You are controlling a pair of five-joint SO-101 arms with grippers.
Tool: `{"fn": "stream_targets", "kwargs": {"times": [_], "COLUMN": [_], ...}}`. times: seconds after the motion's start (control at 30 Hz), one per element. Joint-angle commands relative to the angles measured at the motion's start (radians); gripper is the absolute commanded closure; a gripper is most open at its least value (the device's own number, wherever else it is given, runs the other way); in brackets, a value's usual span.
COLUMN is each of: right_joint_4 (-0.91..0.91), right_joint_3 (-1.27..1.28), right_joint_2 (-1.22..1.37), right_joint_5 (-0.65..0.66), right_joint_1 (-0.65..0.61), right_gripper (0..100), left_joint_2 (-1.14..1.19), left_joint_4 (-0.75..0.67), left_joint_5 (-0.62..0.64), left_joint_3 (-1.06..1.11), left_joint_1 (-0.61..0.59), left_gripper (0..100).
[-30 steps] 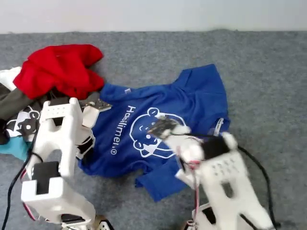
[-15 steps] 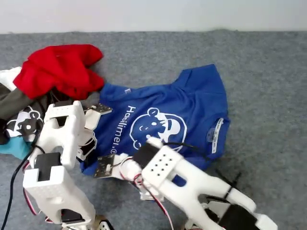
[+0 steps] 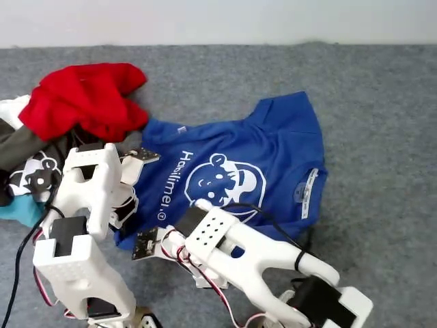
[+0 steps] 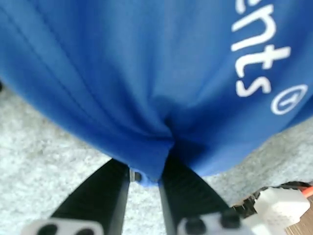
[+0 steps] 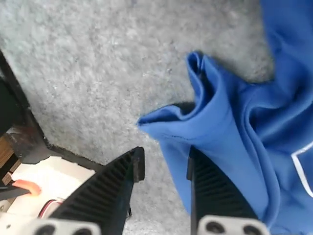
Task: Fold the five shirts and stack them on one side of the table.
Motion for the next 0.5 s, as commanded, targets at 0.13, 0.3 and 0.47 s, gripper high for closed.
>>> {"fn": "stream_targets", "kwargs": {"times": [0.13,0.3,0.47], "right_joint_4": [-0.101,-0.166,-0.249], "right_joint_3": [0.06,0.061,0.058], "right_joint_2": [0.048,0.128,0.278], "right_joint_5": [0.012,0.011,0.011], "right_joint_1": [-0.01,-0.01,-0.01], "right_gripper": [84.1,84.1,84.6], "left_joint_2": [0.011,0.011,0.011], "left_joint_4": [-0.008,-0.008,-0.008], "left_joint_5": [0.009,0.009,0.009], "left_joint_3": [0.01,0.01,0.01], "left_joint_1": [0.002,0.002,0.002], "left_gripper": [97,97,97]}}
